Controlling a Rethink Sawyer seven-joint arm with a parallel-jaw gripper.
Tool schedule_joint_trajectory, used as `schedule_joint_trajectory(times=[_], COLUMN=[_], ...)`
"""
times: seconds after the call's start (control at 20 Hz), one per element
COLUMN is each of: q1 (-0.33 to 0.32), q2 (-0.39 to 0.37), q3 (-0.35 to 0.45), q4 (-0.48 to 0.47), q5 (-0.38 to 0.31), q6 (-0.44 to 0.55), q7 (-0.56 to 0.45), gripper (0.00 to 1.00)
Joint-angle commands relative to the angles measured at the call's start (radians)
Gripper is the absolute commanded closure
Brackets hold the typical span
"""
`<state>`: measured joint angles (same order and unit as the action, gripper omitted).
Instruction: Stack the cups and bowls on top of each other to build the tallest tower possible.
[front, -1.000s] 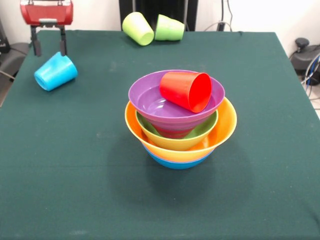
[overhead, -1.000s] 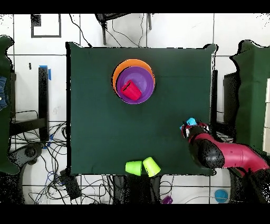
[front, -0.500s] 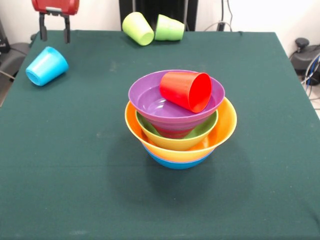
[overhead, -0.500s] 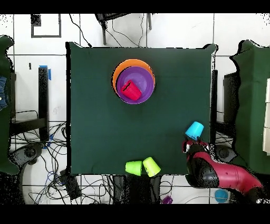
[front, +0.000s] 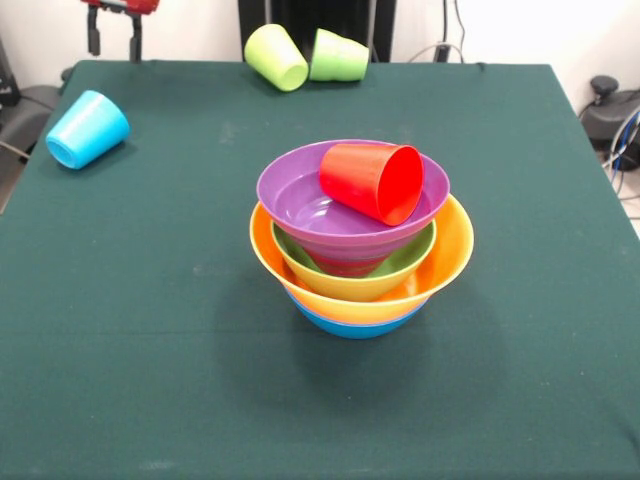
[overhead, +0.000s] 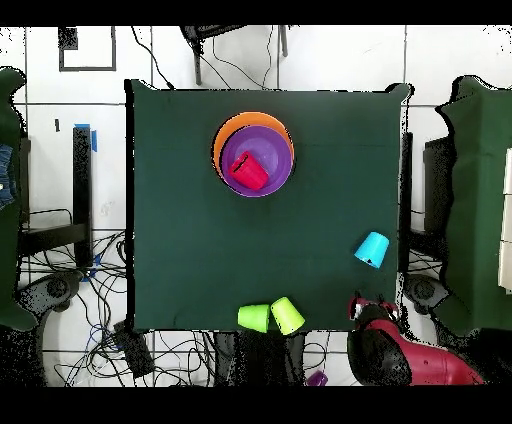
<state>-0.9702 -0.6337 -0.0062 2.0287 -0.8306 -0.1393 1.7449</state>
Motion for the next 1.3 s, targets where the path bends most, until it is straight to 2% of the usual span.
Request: schedule_joint_trajectory(times=[0.05, 0.15, 0.25, 0.45, 0.65, 0.75, 0.8, 0.95, 1.15, 1.3], q1=[0.124, 0.138, 0.125, 0.085, 0.008, -0.001, 0.006, 0.075, 0.066, 0.101], q2=[0.139, 0.181, 0.222, 0.288, 0.321, 0.337, 0.348, 0.379, 0.375, 0.363], q3=[-0.145, -0.170, -0.153, -0.072, 0.032, 0.053, 0.046, -0.044, -0.043, -0.091], q4=[0.042, 0.042, 0.043, 0.024, 0.014, -0.004, -0.012, -0.042, -0.050, -0.062], q5=[0.089, 0.123, 0.133, 0.083, 0.013, -0.005, 0.004, 0.113, 0.121, 0.162], q6=[-0.170, -0.221, -0.248, -0.286, -0.332, -0.357, -0.377, -0.484, -0.513, -0.536], q7=[0.206, 0.216, 0.222, 0.207, 0.234, 0.234, 0.231, 0.205, 0.212, 0.186], gripper=[0.00, 0.00, 0.00, 0.00, 0.00, 0.00, 0.00, 0.00, 0.00, 0.00])
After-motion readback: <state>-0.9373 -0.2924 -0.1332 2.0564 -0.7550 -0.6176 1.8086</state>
